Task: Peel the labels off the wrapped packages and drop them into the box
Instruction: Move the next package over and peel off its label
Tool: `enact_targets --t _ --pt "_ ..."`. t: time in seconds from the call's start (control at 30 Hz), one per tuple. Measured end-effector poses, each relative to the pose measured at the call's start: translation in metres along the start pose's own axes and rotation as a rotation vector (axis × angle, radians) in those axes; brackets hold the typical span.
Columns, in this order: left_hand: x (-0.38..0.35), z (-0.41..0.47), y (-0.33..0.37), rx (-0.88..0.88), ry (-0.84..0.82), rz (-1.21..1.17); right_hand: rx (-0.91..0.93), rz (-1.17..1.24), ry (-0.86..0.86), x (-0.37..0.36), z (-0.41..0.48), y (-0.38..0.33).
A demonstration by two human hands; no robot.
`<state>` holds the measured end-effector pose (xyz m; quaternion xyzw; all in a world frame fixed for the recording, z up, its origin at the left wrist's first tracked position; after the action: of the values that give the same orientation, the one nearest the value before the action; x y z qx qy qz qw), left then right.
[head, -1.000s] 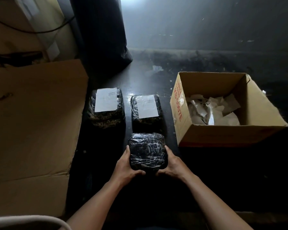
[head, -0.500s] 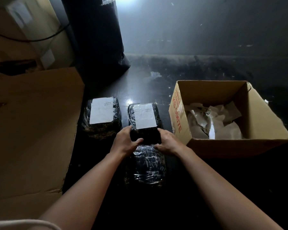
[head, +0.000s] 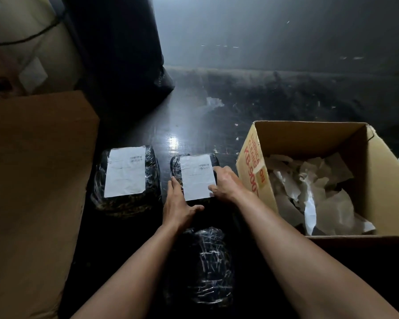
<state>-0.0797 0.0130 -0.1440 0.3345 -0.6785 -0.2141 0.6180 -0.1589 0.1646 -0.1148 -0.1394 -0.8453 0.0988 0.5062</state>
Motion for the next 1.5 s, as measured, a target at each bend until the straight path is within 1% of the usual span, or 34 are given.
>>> enact_targets --t 0.1,0.23,0.33,0.57,0.77,1.0,1.13,1.23,1.3,1.37,1.5 --pt "-0.003 0.006 -0.012 0.003 0.038 -0.014 -0.016 0.009 0.044 0.002 0.017 0.000" --pt "-0.007 0.010 -0.021 -0.033 0.040 -0.044 -0.009 0.061 0.152 0.010 0.034 -0.005" --pt "-0.008 0.012 -0.021 -0.057 0.020 -0.032 -0.006 0.071 0.190 0.016 0.043 -0.014" --pt "-0.011 0.016 -0.018 -0.083 -0.025 -0.075 0.045 0.032 0.187 0.021 0.070 -0.029" --pt "-0.010 0.021 -0.022 -0.084 -0.027 -0.126 0.024 0.210 0.258 0.029 0.082 -0.023" --pt "-0.008 0.019 -0.021 -0.097 0.013 -0.106 0.060 0.195 0.339 0.033 0.071 -0.027" --pt "-0.008 0.021 -0.023 -0.098 0.020 -0.138 0.105 0.174 0.388 0.032 0.069 -0.026" --pt "-0.007 0.021 -0.025 -0.094 0.041 -0.151 0.124 0.205 0.333 0.029 0.071 -0.028" --pt "-0.006 0.021 -0.026 -0.096 0.053 -0.156 0.108 0.180 0.285 0.026 0.075 -0.031" --pt "-0.006 0.021 -0.027 -0.094 0.060 -0.164 0.089 0.187 0.287 0.025 0.077 -0.033" --pt "-0.006 0.021 -0.027 -0.082 0.073 -0.164 0.110 0.245 0.379 0.024 0.065 -0.035"
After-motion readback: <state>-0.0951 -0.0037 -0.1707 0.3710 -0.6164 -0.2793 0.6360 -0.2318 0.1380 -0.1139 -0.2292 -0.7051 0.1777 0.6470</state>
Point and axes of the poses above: each hand's wrist, its own z-axis towards the middle knuckle, its own x-axis out of the back of the hand, y = z × x, the point moved 8 cm from there along z, towards the middle knuckle, and after that the axes turned 13 degrees about -x, right-handed, at the moved point
